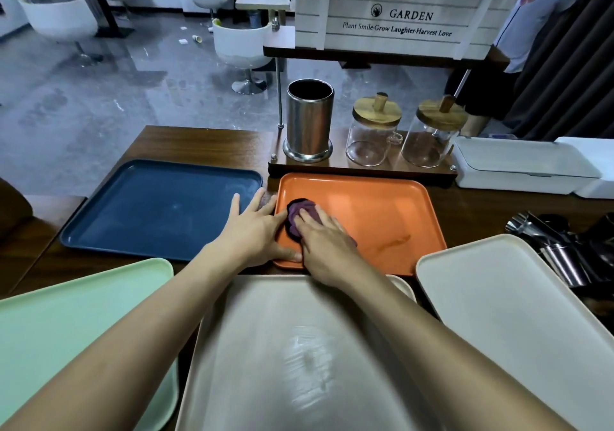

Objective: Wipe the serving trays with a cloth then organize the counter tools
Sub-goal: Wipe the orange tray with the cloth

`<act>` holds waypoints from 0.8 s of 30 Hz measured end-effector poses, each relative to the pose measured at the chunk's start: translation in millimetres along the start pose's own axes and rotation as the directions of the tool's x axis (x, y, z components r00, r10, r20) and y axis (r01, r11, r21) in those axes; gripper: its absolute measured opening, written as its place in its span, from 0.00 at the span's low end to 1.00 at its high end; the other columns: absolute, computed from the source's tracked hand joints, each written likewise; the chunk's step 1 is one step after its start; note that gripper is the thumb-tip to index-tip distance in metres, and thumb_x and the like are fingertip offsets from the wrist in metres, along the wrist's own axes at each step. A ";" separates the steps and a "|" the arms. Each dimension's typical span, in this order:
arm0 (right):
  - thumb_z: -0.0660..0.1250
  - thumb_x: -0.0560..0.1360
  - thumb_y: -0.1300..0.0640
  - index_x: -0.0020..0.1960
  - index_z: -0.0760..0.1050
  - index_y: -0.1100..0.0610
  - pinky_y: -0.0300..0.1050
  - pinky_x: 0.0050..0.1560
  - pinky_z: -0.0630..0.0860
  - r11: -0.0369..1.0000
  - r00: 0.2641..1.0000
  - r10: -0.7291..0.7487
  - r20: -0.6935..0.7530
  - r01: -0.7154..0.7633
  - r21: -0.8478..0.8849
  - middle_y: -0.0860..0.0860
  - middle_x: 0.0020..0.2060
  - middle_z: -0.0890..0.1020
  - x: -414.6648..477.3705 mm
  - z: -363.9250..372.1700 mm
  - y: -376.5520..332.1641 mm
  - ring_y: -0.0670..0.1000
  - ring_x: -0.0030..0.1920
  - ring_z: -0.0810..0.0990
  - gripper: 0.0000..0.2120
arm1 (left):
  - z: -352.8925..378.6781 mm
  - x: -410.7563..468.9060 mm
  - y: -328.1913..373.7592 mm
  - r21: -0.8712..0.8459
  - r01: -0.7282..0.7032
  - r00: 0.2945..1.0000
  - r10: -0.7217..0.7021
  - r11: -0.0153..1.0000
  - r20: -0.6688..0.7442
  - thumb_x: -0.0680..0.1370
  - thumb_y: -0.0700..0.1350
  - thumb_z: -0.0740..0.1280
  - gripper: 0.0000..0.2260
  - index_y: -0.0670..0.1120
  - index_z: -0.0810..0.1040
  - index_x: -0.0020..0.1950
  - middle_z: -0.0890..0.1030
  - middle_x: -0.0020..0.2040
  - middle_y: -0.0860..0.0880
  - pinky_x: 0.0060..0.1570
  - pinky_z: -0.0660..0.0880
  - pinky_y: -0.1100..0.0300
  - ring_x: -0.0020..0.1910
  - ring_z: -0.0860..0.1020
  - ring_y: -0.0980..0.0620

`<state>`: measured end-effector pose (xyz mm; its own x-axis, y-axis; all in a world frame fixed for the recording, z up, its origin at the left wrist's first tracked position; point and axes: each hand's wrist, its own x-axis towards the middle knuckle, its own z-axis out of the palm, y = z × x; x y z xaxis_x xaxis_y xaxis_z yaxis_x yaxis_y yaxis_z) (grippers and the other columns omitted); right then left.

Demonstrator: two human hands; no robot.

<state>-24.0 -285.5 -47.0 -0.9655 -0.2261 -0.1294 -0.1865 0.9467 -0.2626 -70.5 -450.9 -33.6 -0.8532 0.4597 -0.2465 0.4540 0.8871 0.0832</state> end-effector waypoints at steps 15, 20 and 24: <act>0.52 0.78 0.67 0.82 0.49 0.55 0.54 0.80 0.46 0.980 0.980 0.195 -0.037 -0.196 -0.035 0.50 0.82 0.50 -37.4 -12.1 60.2 0.55 0.82 0.44 0.34 | 4.8 0.0 -4.3 -0.012 0.024 0.999 -0.023 1.000 0.030 0.71 0.76 0.62 0.50 0.53 0.48 0.84 0.44 0.84 0.48 0.76 0.35 0.34 0.82 0.35 0.45; 0.53 0.78 0.67 0.83 0.46 0.56 0.53 0.80 0.45 0.958 0.960 0.279 -0.037 -0.280 -0.057 0.50 0.82 0.48 -48.4 -17.2 79.5 0.54 0.82 0.42 0.35 | 5.5 0.4 -3.1 -0.008 0.031 0.999 -0.030 0.999 0.027 0.71 0.76 0.62 0.50 0.53 0.48 0.84 0.44 0.84 0.47 0.76 0.34 0.34 0.82 0.35 0.45; 0.52 0.80 0.66 0.83 0.47 0.55 0.53 0.80 0.46 0.948 0.949 0.314 -0.025 -0.315 -0.041 0.49 0.82 0.48 -48.4 -19.9 86.7 0.54 0.82 0.42 0.33 | 3.6 -0.5 -2.0 0.020 0.044 0.998 -0.044 0.999 0.035 0.71 0.77 0.61 0.50 0.53 0.48 0.84 0.44 0.84 0.46 0.75 0.34 0.34 0.82 0.35 0.44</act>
<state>2.9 -187.9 -44.5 -0.9794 0.0889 -0.1811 0.1201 0.9782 -0.1694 -70.0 -453.0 -37.1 -0.8630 0.4181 -0.2836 0.4211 0.9054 0.0533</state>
